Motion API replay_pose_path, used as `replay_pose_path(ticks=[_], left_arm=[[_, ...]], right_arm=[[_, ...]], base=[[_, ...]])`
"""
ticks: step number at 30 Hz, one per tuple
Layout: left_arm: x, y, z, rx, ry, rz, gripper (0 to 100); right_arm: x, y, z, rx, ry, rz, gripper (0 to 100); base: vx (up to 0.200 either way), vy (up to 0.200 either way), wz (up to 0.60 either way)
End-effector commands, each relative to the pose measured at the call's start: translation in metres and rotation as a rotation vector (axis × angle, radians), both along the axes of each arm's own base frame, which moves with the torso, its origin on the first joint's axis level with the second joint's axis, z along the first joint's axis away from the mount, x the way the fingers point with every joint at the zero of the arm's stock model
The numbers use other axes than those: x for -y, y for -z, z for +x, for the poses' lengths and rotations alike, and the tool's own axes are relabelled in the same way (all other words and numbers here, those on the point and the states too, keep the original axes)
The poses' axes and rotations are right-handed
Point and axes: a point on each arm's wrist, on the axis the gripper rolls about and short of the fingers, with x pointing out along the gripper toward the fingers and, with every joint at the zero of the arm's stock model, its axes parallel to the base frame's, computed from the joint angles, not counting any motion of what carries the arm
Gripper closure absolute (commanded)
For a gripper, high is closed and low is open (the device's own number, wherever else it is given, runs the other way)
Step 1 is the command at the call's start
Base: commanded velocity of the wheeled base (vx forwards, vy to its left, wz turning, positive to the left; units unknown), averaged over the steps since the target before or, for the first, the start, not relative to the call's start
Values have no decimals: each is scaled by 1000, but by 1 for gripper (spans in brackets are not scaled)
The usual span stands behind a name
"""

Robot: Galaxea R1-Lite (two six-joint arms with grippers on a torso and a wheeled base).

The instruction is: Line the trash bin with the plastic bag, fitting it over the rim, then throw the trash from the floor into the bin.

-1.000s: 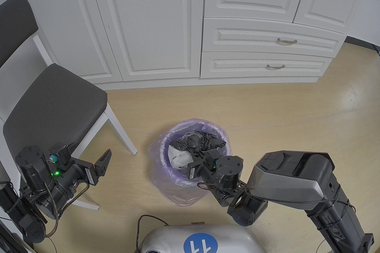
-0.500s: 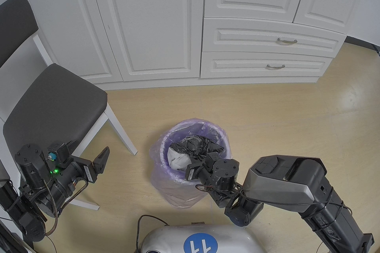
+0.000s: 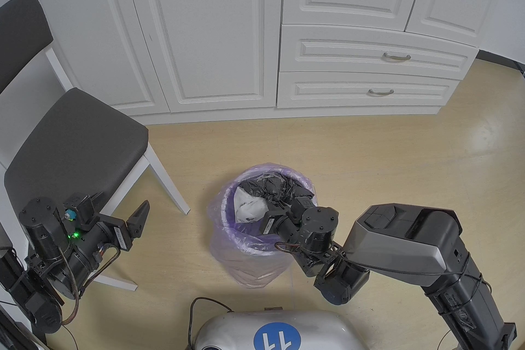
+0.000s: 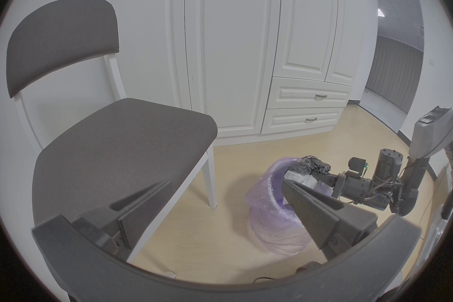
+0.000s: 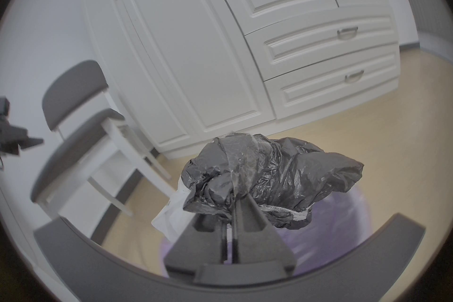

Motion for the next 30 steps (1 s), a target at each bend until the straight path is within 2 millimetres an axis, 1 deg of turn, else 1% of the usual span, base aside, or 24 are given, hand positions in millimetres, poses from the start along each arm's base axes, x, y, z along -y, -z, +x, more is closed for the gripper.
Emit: replay_pose_path(ticks=[1,3,6,14,17,18,19,20,24,30], left_arm=[[-2,-4,2,23,-13,-5,0],[-3,-6,2,29,-16,-8,0],[-3,-6,2,29,-16,-9,0],[-3,-5,2,28,-18,-8,0],[-3,-5,2,26,-18,-8,0],[-3,-5,2,26,-18,-8,0],[-3,-5,2,26,-18,-8,0],[-3,-5,2,26,-18,-8,0],[-4,-6,2,31,-21,-9,0],[-4,-9,-1,47,-19,-13,0]], right_arm=[[-20,-27,-23,-8,-71,101,100],[-21,-31,-26,-12,-83,117,100],[-20,-31,-27,-16,-84,115,100],[-13,2,-19,-108,-78,37,100],[-9,7,-15,-119,-70,28,100],[-5,10,-10,-128,-63,22,100],[-5,10,-10,-128,-63,22,100],[-1,10,-5,-130,-52,21,100],[7,10,4,-139,-29,28,100],[10,12,11,-174,-10,46,100]], base=[[0,0,0],[0,0,0],[0,0,0],[0,0,0],[0,0,0],[0,0,0],[0,0,0],[0,0,0],[0,0,0],[0,0,0]])
